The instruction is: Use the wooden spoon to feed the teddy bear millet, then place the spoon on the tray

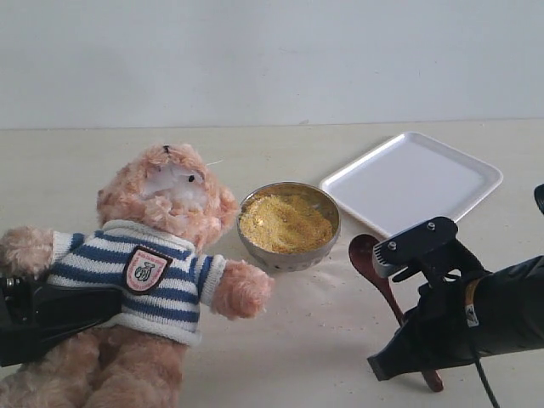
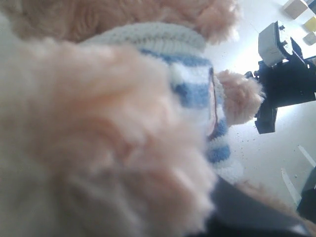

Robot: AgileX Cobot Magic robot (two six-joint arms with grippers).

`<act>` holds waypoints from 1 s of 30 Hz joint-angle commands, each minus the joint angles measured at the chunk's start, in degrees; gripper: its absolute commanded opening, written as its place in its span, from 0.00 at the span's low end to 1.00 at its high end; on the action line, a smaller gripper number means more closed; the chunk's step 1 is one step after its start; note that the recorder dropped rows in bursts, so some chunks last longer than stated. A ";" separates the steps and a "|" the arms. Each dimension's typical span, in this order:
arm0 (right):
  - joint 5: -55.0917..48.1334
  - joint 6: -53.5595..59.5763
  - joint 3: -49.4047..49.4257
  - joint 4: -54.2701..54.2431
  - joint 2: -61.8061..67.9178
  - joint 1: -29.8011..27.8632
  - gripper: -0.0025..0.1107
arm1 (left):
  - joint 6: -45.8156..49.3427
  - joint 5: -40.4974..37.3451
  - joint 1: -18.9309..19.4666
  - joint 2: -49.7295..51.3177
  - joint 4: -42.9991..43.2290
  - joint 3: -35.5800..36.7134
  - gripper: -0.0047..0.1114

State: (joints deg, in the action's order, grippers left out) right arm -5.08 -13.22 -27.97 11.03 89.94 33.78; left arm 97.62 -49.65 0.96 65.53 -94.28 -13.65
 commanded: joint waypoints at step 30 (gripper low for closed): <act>-4.75 3.78 -1.53 -0.03 -7.59 -3.95 0.02 | -0.75 -1.11 0.06 -0.10 -0.63 0.06 0.08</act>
State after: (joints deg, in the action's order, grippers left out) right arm -6.14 -11.28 -28.10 11.03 86.88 29.87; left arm 97.51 -49.65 0.96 65.53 -94.28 -13.65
